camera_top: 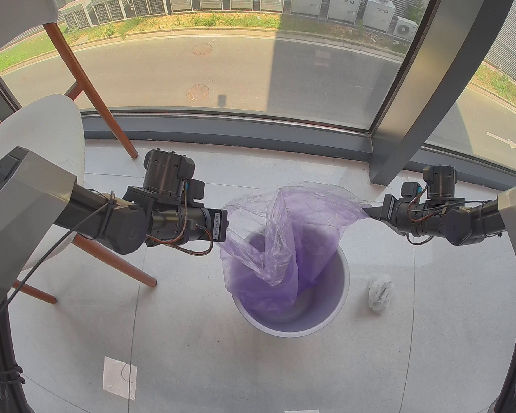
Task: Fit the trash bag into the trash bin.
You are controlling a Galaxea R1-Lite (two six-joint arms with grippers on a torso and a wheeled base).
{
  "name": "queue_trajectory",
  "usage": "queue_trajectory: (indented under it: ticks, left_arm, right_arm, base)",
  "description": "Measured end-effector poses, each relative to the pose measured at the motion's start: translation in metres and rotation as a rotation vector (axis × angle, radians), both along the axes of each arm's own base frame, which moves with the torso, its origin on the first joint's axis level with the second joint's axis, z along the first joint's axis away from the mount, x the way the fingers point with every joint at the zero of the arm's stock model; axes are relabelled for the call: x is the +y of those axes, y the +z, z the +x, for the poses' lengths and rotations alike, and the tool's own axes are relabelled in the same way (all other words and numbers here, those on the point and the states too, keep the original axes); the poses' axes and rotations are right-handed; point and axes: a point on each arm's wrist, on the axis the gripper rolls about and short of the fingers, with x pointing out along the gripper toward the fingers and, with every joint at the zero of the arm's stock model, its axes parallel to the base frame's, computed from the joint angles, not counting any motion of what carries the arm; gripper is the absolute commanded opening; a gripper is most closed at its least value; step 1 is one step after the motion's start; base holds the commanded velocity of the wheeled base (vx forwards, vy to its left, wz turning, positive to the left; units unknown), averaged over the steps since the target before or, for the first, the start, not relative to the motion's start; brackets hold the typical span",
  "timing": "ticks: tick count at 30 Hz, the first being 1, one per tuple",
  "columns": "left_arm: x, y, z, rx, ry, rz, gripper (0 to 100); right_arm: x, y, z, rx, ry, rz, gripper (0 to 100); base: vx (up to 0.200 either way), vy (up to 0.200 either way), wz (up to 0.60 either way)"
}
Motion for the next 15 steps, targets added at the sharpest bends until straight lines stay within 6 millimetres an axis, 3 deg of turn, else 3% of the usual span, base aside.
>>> queue_trajectory:
  ticks: [4, 5, 10, 15]
  left_arm:
    - [-0.002, -0.006, 0.001, 0.014, -0.001, 0.004, 0]
    - [-0.002, -0.008, 0.001, 0.017, -0.002, 0.005, 0]
    - [-0.003, -0.015, 0.001, 0.034, -0.005, 0.013, 0]
    - [-0.003, -0.019, 0.0, 0.047, -0.006, 0.018, 0]
  right_arm:
    - [0.0, -0.007, 0.004, 0.003, -0.006, -0.006, 0]
    - [-0.001, -0.008, 0.006, 0.002, -0.008, -0.007, 100]
    - [-0.005, -0.011, 0.008, 0.013, -0.017, 0.001, 100]
    - [-0.006, -0.005, -0.004, 0.033, 0.01, 0.019, 100]
  base:
    - [0.0, 0.0, 0.0]
    - [0.0, 0.0, 0.0]
    - [0.0, 0.0, 0.0]
    - [0.0, 0.0, 0.0]
